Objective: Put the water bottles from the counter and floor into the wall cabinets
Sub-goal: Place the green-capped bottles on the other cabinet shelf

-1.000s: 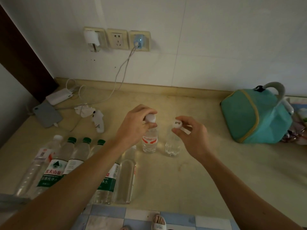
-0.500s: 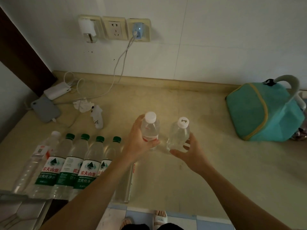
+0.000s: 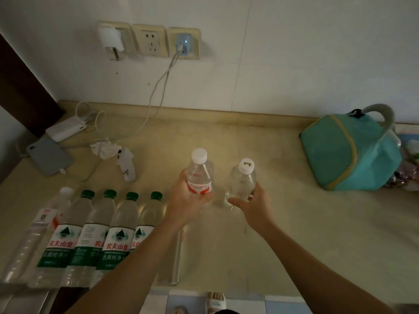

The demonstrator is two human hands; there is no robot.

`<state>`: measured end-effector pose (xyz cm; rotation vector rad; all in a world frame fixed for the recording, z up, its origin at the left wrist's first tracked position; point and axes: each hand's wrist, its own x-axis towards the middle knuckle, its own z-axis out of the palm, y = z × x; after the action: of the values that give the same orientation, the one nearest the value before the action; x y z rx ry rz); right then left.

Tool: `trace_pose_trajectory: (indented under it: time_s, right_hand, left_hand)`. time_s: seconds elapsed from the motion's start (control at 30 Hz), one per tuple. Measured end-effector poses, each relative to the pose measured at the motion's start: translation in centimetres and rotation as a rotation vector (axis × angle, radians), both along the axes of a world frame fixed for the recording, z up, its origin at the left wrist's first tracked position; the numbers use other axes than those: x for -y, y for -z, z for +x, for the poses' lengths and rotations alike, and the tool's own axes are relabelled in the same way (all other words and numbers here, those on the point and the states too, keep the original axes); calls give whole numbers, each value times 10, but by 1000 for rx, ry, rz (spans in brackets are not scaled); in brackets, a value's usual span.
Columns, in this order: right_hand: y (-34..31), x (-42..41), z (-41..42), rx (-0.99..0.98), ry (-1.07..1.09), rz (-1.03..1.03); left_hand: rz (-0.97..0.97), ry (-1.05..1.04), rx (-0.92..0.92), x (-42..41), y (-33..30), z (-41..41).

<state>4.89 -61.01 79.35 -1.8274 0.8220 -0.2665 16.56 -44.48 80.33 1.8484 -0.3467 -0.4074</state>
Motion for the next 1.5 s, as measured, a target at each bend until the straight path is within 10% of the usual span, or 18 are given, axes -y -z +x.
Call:
trace_pose_trajectory:
  time_s: [0.83,1.5]
  right_hand:
    - [-478,-46,-20,937,232,-544]
    - [-630,96,-23,779,160,-508]
  left_hand:
    - [-784,252,742,-7,-467,8]
    - [-662,88,709,113,-615,40]
